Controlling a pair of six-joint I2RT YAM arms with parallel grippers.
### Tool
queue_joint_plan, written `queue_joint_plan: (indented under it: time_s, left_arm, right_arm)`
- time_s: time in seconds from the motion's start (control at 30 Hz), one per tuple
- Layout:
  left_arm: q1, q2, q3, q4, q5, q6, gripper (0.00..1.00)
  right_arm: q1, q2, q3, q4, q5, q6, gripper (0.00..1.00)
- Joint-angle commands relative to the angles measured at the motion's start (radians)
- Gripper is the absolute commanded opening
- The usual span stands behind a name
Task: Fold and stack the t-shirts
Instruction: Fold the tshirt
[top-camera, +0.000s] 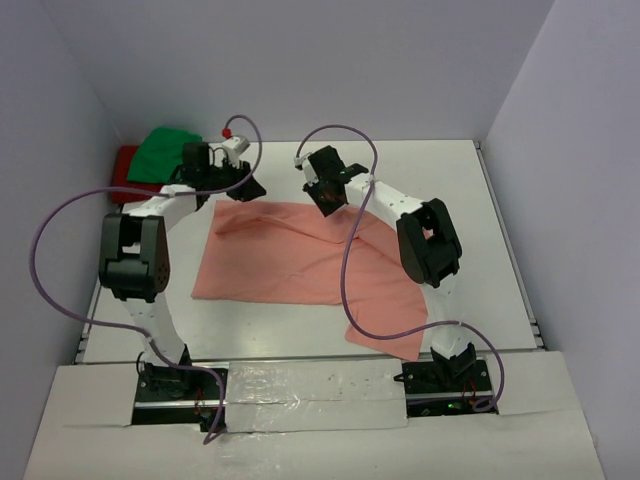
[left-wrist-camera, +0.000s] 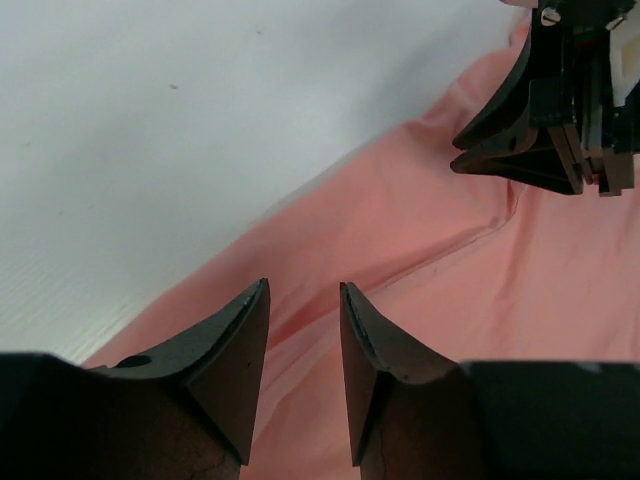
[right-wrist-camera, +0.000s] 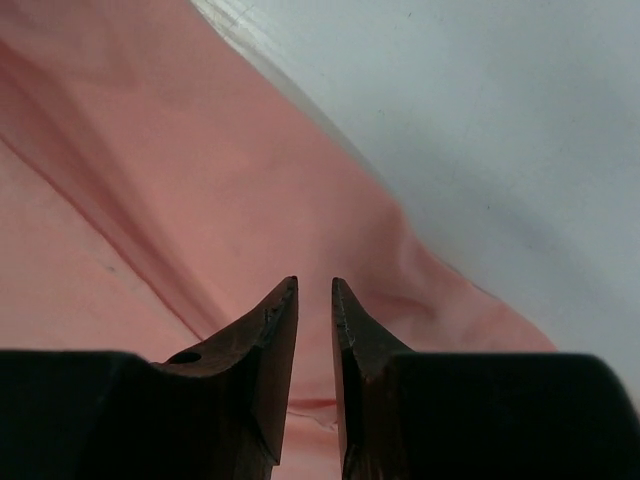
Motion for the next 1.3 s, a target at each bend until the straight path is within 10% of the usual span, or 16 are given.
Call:
queue_joint_plan:
  time_s: [0.0, 0.47, 0.97, 1.27]
  left_arm:
    - [-0.053, 0.086, 0.146, -0.307, -0.031, 0.194, 0.43]
    - [-0.059, 0.119, 0.082, -0.443, -0.175, 0.219, 0.41]
    - [-0.059, -0.067, -0.110, -0.513, 0.099, 0.285, 0.41]
    - [0.019, -0.270, -0.207, -0.192, -0.178, 0.073, 0.39]
  right_arm:
    - [0.001, -0.058, 0.010, -0.028, -0.005, -0.005, 0.28]
    - [-0.013, -0.159, -0.052, -0.039, 0.014, -0.011, 0.29]
    - [-0.020, -0.208, -0.086, -0.045, 0.007, -0.003, 0.30]
    - [-0.020, -0.245, -0.146, -0.058, -0.058, -0.014, 0.32]
